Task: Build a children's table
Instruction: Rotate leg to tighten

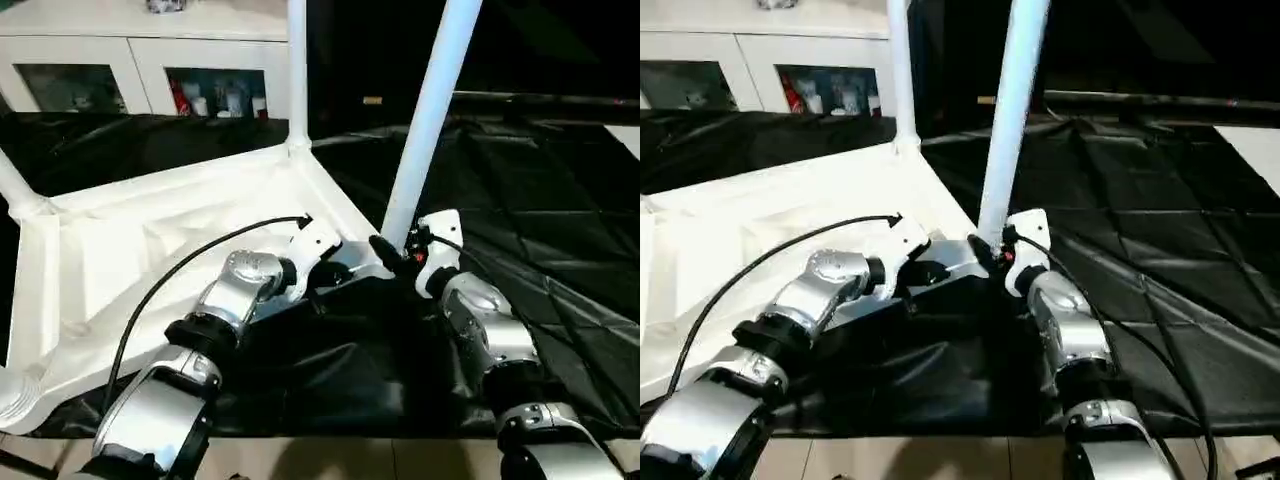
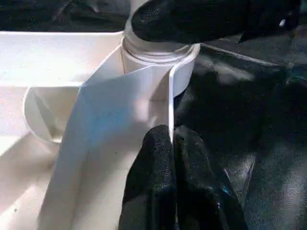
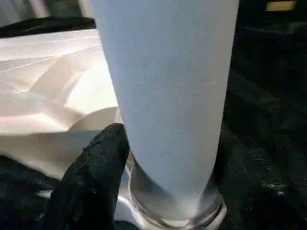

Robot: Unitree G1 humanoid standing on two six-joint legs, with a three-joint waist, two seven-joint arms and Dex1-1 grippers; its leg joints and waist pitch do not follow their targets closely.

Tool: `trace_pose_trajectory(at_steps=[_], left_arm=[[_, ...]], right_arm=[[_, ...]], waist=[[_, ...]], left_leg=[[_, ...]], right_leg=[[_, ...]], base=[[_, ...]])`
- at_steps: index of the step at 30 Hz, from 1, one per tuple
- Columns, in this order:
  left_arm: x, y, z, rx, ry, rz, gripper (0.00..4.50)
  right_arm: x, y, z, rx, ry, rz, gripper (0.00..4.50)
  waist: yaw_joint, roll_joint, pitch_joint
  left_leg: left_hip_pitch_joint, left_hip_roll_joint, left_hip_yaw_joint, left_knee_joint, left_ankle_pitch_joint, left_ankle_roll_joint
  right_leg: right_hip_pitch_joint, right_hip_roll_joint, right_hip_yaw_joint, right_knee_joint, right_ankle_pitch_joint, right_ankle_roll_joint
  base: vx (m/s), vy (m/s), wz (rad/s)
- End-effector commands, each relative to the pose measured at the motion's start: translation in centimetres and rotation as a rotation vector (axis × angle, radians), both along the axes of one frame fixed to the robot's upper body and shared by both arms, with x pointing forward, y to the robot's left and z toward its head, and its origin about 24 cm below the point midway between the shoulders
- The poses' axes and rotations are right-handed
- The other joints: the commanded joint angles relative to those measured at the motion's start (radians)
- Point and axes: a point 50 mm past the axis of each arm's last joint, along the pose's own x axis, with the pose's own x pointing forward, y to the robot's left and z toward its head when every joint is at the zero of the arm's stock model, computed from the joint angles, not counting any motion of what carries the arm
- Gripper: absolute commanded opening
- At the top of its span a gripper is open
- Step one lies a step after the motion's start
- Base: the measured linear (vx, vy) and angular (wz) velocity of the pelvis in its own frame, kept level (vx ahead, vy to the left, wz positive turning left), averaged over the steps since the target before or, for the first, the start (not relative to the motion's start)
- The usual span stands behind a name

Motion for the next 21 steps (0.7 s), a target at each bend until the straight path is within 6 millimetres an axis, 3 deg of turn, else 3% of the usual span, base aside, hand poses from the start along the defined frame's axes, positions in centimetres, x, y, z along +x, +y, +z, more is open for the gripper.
trace_pose_trajectory(at_steps=[1, 6, 7, 8, 15, 16, 21], left_arm=[[-0.6, -2.2, 1.4, -0.083, -0.046, -0.148, 0.0], [-1.8, -0.5, 1.2, -0.089, 0.004, -0.3, 0.0], [-1.9, 0.0, 1.2, -0.083, 0.008, -0.315, 0.0], [-2.0, 0.5, 1.2, -0.078, 0.01, -0.32, 0.0], [-2.8, 3.4, 1.0, -0.039, 0.076, -0.405, 0.0], [-3.0, 3.9, 1.0, -0.035, 0.09, -0.421, 0.0], [-3.4, 4.4, 1.0, -0.028, 0.105, -0.437, 0.0]], right_arm=[[-1.4, 3.5, -1.0, 0.025, 0.072, 0.258, 3.14], [-2.7, 1.0, -0.3, 0.01, 0.087, 0.491, 3.14], [-2.9, 0.4, -0.2, -0.004, 0.088, 0.528, 3.14], [-3.1, 0.0, 0.0, -0.013, 0.088, 0.551, 3.14], [-4.0, -2.2, 0.9, -0.066, 0.134, 0.721, 3.14], [-4.2, -2.4, 1.1, -0.082, 0.142, 0.754, 3.14], [-4.5, -2.6, 1.3, -0.098, 0.145, 0.793, 2.78]], waist=[[0.003, -0.004, -0.059], [0.011, -0.001, -0.065], [0.011, -0.013, -0.064], [0.018, -0.006, -0.065], [0.034, -0.005, -0.056], [0.033, -0.011, -0.057], [0.034, -0.01, -0.06]], left_leg=[[0.007, 0.022, -0.018, -0.065, -0.267, 0.039], [0.003, 0.029, -0.013, -0.057, -0.185, 0.074], [0.004, 0.028, -0.007, -0.054, -0.178, 0.086], [0.005, 0.028, -0.009, -0.054, -0.179, 0.085], [0.016, 0.036, -0.009, -0.062, -0.246, 0.043], [0.015, 0.036, -0.01, -0.063, -0.245, 0.04], [0.013, 0.033, -0.009, -0.06, -0.219, 0.045]], right_leg=[[0.046, -0.065, 0.035, -0.088, -0.227, -0.204], [0.056, -0.062, 0.032, -0.069, -0.06, -0.256], [0.052, -0.059, 0.032, -0.068, -0.037, -0.265], [0.053, -0.064, 0.03, -0.068, -0.06, -0.266], [0.04, -0.066, 0.034, -0.08, -0.214, -0.234], [0.042, -0.065, 0.033, -0.079, -0.215, -0.232], [0.042, -0.065, 0.034, -0.074, -0.18, -0.234]], base=[[0.0, 0.0, 0.0], [0.0, 0.0, 0.0], [0.0, 0.0, 0.0], [0.0, 0.0, 0.0], [0.0, 0.0, 0.0], [0.0, 0.0, 0.0], [0.0, 0.0, 0.0]])
